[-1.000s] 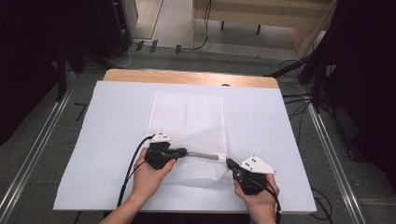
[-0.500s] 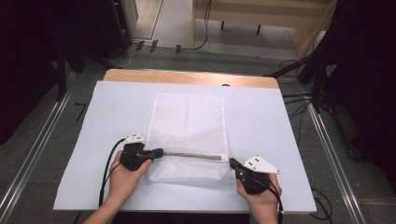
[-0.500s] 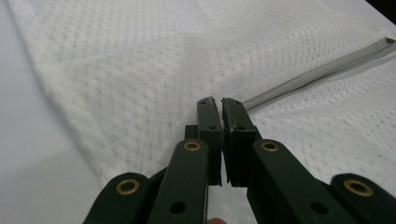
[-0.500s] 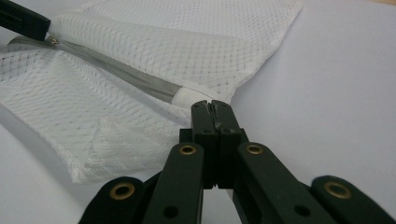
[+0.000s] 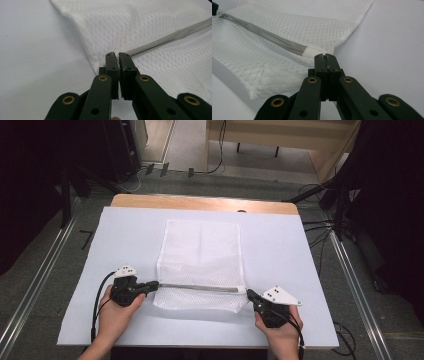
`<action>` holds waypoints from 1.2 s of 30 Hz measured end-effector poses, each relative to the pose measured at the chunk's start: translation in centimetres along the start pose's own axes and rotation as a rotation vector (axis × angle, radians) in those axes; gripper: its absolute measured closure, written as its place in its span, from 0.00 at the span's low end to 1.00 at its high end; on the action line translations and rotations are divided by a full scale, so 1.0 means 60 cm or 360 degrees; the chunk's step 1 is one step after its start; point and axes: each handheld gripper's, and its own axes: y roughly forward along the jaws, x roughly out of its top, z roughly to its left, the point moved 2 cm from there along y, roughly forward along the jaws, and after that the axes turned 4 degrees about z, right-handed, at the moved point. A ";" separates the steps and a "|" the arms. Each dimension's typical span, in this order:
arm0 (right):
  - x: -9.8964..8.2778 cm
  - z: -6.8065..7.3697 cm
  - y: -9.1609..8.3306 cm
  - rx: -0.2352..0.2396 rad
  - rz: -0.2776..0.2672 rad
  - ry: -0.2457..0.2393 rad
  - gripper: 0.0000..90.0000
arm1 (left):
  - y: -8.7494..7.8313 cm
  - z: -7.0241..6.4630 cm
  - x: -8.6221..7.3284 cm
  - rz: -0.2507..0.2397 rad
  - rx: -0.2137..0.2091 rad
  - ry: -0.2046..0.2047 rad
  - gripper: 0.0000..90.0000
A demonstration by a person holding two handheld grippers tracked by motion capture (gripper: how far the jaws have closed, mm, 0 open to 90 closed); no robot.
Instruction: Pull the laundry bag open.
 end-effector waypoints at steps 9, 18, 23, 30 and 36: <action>-0.001 -0.003 0.001 0.0004 0.0006 0.0020 1.00 | -0.013 0.017 -0.020 0.0039 0.0035 0.0000 0.97; 0.003 -0.003 -0.010 0.0068 -0.0038 0.0057 1.00 | -0.046 0.022 -0.023 -0.0261 0.0064 0.0053 0.40; 0.001 -0.003 -0.010 0.0113 -0.0068 0.0073 0.87 | -0.064 0.029 -0.027 -0.0301 0.0100 0.0067 0.15; 0.000 -0.014 -0.016 0.0151 -0.0098 0.0119 0.47 | -0.094 0.053 -0.039 -0.0396 0.0015 0.0057 0.03; -0.002 -0.040 -0.026 0.0170 -0.0110 0.0168 0.23 | -0.107 0.072 -0.053 -0.0364 0.0080 0.0035 0.01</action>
